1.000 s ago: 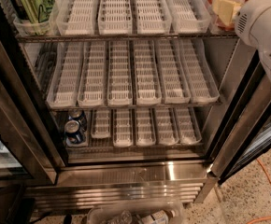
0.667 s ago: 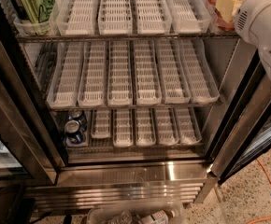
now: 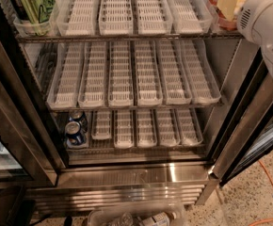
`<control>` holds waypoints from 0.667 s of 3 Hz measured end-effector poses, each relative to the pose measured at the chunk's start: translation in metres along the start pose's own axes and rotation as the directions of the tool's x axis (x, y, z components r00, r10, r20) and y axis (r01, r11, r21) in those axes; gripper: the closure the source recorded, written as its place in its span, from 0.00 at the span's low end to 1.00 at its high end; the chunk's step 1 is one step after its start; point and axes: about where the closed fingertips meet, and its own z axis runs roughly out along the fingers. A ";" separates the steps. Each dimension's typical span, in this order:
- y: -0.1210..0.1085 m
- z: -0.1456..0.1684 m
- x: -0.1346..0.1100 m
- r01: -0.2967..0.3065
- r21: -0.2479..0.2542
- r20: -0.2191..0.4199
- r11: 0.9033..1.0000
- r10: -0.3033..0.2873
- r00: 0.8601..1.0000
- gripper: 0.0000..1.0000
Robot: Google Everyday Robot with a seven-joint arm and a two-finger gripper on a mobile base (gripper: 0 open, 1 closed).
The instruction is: Pick coke can from top shelf of fridge
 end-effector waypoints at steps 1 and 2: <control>0.000 0.000 0.000 0.000 0.000 0.000 1.000 0.000 1.000 1.00; 0.002 -0.002 -0.007 -0.002 -0.009 0.013 1.000 0.002 1.000 1.00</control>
Offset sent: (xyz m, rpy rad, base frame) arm 0.0000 0.0000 0.0000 0.0000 0.0000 0.0000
